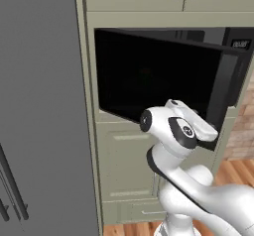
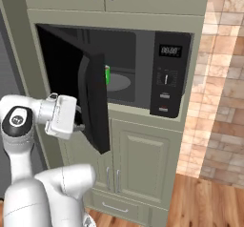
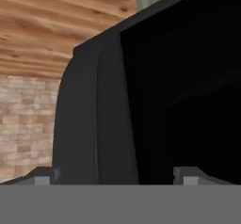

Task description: Place the microwavable item in the microwave. Then, close the microwave door and press the start button.

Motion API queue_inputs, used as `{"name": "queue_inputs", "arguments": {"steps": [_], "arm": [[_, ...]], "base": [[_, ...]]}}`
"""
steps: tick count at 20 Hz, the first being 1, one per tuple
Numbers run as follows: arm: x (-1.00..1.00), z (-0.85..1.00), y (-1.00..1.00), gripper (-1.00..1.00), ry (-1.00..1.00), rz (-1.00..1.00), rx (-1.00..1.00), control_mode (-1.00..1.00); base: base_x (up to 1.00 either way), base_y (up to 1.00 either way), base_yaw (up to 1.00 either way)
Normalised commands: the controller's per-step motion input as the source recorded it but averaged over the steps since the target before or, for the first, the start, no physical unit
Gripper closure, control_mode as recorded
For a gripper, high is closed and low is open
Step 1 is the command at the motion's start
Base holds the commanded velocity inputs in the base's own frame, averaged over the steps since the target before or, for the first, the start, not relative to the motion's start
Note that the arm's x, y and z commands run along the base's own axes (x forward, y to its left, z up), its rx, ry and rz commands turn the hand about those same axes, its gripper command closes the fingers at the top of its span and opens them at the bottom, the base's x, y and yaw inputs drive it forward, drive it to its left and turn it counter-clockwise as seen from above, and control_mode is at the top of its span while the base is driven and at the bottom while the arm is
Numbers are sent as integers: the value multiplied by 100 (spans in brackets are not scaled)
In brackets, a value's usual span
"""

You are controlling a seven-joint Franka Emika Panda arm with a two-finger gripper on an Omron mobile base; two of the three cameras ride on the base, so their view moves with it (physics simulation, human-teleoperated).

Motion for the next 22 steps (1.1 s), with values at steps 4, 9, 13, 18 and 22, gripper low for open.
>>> {"name": "queue_inputs", "arguments": {"steps": [4,9,13,18,22], "arm": [[92,23,-13,-100,-19,0,0,-100],[84,10,-9,-100,-19,0,0,-100],[79,15,-9,-100,-14,0,0,-100],[82,9,-9,-100,-7,0,1,-100],[79,3,-10,-100,-3,0,3,-100]], "base": [[0,0,0],[0,0,0],[0,0,0],[0,0,0],[0,0,0]]}}
